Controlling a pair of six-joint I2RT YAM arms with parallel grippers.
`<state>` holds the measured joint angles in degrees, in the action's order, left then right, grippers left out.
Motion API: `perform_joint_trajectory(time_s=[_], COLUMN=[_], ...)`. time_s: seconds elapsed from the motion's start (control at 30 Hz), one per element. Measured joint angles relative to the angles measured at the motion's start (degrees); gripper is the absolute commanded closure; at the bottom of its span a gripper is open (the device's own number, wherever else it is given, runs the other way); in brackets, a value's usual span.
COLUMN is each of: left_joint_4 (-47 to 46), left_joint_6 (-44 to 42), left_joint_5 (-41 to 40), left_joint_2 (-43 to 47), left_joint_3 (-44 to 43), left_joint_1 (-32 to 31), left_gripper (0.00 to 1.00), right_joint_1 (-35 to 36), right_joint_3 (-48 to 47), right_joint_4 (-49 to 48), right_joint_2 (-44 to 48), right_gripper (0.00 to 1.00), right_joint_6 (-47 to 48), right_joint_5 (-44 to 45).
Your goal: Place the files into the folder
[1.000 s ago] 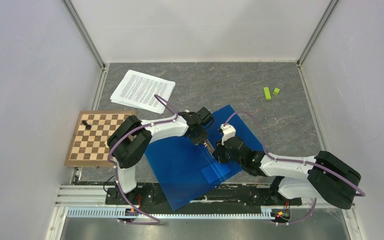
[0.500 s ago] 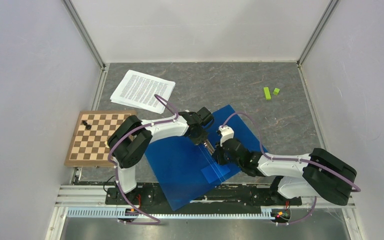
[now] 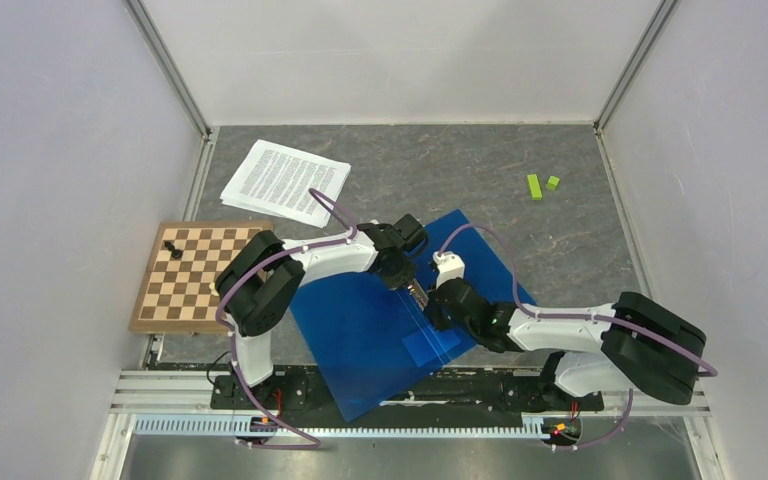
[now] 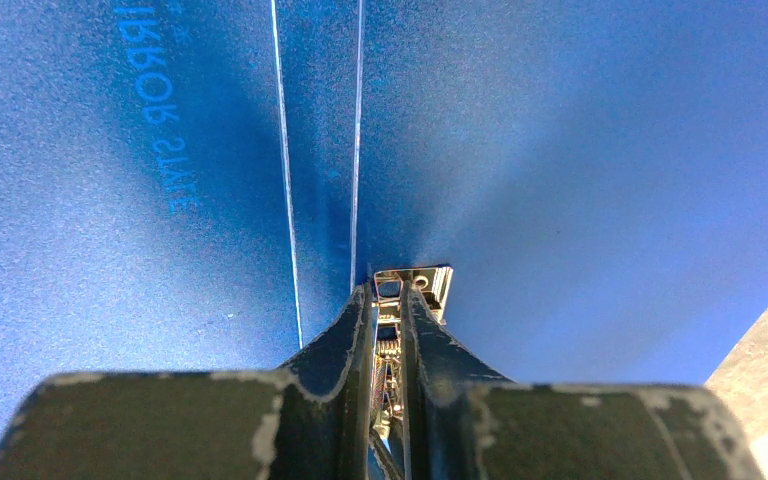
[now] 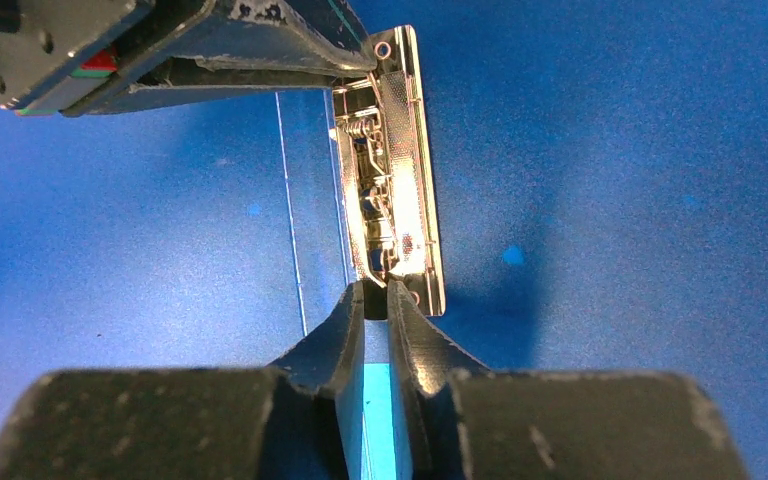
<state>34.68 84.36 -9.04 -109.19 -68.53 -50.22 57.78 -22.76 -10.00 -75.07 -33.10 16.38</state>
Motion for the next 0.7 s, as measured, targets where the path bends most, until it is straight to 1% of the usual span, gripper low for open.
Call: perform_joint_trajectory(time_s=[0.27, 0.53, 0.7], left_joint_4=[0.00, 0.00, 0.00], left_joint_6=[-0.02, -0.02, -0.02], left_joint_5=[0.00, -0.02, 0.04], left_joint_2=[-0.07, -0.11, -0.11], left_joint_3=[0.00, 0.00, 0.00], left_joint_1=[0.00, 0.07, 0.11], left_gripper=[0.98, 0.98, 0.98], right_joint_1=[2.03, 4.83, 5.99], right_joint_3=[-2.75, -5.46, -6.29], right_joint_4=[4.09, 8.57, 9.68], right_joint_2=[-1.92, -3.91, -5.42], right_gripper=[0.98, 0.99, 1.00], right_joint_6=[-2.27, -4.74, -5.84], right_joint_5=[4.13, 10.95, 13.40])
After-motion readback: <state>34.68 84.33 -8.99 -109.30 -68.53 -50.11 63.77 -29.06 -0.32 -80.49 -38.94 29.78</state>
